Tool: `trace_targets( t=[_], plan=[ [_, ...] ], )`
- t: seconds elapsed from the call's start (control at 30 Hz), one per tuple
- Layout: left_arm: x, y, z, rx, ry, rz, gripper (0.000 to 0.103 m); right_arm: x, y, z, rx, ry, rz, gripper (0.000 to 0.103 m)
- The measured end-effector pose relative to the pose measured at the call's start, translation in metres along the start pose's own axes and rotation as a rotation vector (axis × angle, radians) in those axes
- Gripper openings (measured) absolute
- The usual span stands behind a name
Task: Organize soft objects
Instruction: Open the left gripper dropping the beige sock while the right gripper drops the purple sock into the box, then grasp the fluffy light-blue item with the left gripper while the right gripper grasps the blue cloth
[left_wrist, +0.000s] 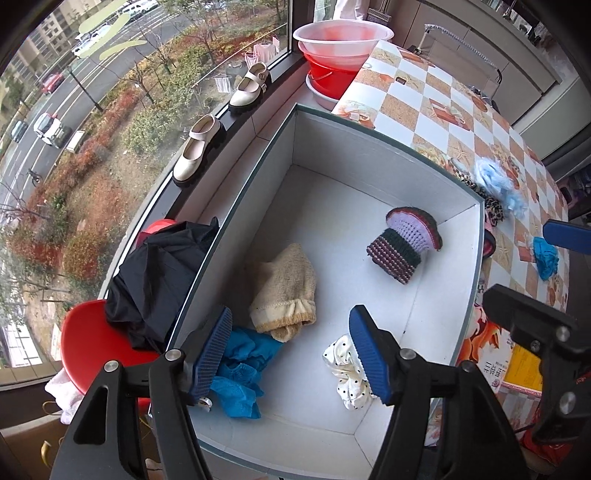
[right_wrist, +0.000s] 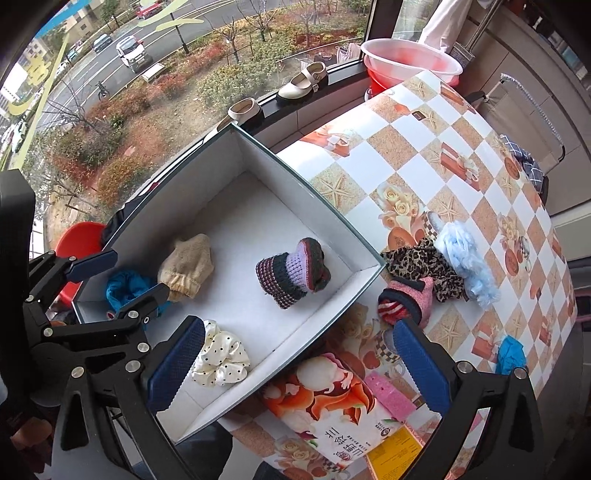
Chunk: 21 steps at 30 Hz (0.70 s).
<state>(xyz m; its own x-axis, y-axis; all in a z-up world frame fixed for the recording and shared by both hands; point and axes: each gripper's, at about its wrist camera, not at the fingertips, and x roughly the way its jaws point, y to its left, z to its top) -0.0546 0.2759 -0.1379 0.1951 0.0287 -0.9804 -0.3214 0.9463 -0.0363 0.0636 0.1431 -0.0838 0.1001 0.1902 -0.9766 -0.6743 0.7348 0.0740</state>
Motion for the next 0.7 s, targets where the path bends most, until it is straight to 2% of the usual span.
trace_targets(
  t=[0.2, 0.27, 0.43, 0.57, 0.7],
  plan=[
    [-0.031, -0.002, -0.014, 0.023, 0.005, -0.087, 0.073, -0.032, -0.013, -0.017, 0.070, -0.024, 0.076, 0.103],
    [-0.047, -0.018, -0.002, 0.052, 0.006, -0.102, 0.077, -0.049, -0.021, -0.028, 0.106, -0.039, 0.121, 0.103],
    [-0.065, -0.070, 0.021, 0.167, 0.007, -0.137, 0.078, -0.093, -0.061, -0.064, 0.221, -0.083, 0.176, 0.103],
    [-0.069, -0.127, 0.052, 0.271, -0.006, -0.158, 0.079, -0.125, -0.109, -0.103, 0.338, -0.123, 0.143, 0.103],
    [-0.055, -0.189, 0.085, 0.357, 0.004, -0.125, 0.079, -0.141, -0.170, -0.143, 0.469, -0.150, 0.040, 0.103]
  ],
)
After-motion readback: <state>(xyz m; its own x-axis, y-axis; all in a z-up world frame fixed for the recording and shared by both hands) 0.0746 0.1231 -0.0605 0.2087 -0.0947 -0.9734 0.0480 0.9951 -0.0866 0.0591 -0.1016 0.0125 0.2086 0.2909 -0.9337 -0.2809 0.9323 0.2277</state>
